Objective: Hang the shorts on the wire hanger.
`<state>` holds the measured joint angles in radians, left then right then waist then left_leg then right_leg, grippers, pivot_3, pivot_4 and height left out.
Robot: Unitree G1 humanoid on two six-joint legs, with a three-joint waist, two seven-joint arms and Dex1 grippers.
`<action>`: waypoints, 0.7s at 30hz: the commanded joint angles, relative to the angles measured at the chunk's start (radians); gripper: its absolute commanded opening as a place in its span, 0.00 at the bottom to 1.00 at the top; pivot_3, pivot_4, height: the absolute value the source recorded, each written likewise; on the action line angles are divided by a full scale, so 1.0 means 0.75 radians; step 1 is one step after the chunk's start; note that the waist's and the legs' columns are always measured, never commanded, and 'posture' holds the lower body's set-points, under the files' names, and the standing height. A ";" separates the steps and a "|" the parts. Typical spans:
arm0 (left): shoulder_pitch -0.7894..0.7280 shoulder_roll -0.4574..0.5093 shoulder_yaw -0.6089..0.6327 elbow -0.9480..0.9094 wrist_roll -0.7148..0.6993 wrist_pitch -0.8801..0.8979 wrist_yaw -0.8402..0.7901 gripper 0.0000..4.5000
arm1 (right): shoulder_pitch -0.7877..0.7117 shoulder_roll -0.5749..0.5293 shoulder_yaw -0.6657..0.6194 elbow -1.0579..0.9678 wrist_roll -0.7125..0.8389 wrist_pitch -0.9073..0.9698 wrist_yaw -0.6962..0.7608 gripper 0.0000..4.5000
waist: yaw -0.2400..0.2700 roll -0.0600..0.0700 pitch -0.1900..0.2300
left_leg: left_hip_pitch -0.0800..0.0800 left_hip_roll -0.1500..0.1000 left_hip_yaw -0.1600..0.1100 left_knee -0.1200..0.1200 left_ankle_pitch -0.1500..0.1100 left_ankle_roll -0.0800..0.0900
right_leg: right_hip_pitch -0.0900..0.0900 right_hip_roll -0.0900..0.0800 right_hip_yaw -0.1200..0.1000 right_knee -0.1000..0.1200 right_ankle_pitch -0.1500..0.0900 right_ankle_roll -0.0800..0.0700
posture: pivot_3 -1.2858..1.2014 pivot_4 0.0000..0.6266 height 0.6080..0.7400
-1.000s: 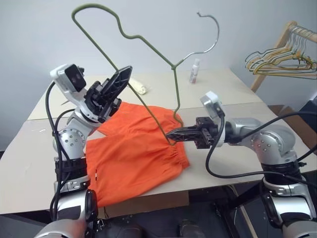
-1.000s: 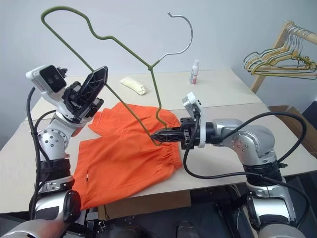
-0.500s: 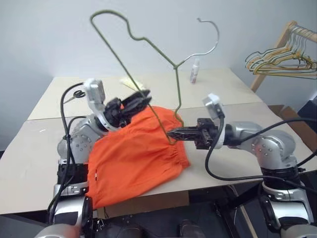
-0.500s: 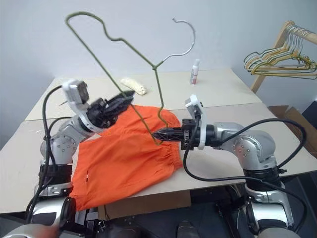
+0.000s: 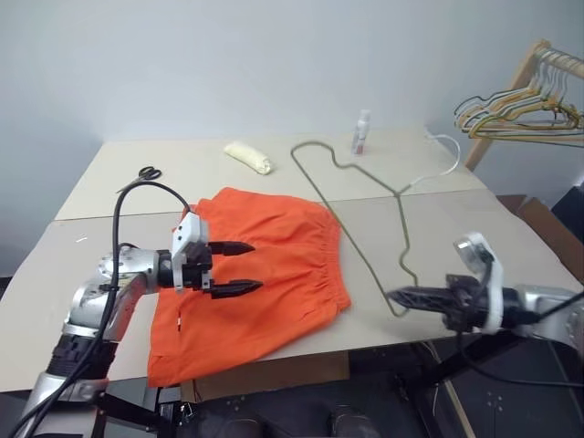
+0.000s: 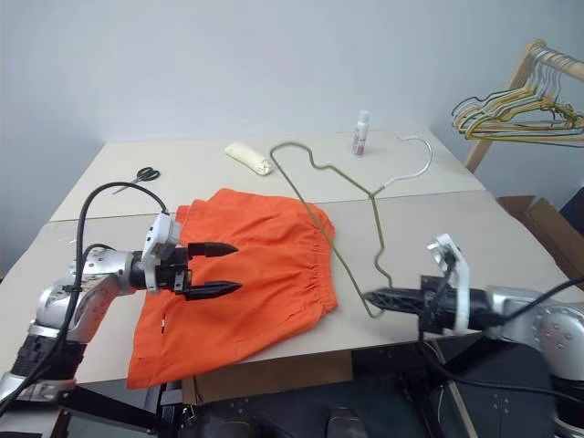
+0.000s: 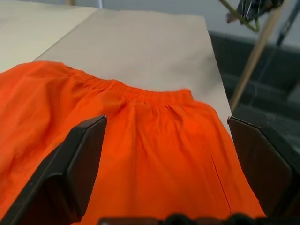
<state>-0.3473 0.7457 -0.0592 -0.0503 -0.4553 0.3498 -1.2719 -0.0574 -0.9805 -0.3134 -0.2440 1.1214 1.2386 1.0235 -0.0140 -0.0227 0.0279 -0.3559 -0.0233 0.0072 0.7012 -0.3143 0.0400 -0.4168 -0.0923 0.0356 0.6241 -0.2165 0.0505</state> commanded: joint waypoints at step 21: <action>0.046 0.206 -0.106 -0.155 0.261 -0.181 -0.109 1.00 | -0.217 -0.127 0.607 0.852 -0.554 -0.107 0.648 0.00 | 0.032 0.002 0.000 | 0.013 0.005 0.006 0.001 -0.003 0.005 | 0.015 0.003 0.002 -0.006 0.000 0.003 | 0.54 0.00 1.00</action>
<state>-0.3018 0.8853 -0.1717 -0.1444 -0.2422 0.2193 -1.3495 -0.1939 -1.0792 0.1473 0.3825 0.7178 1.1784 1.4878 0.0102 -0.0214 0.0283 -0.3458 -0.0198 0.0116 0.7019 -0.3164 0.0435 -0.4054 -0.0905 0.0368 0.6201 -0.2162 0.0528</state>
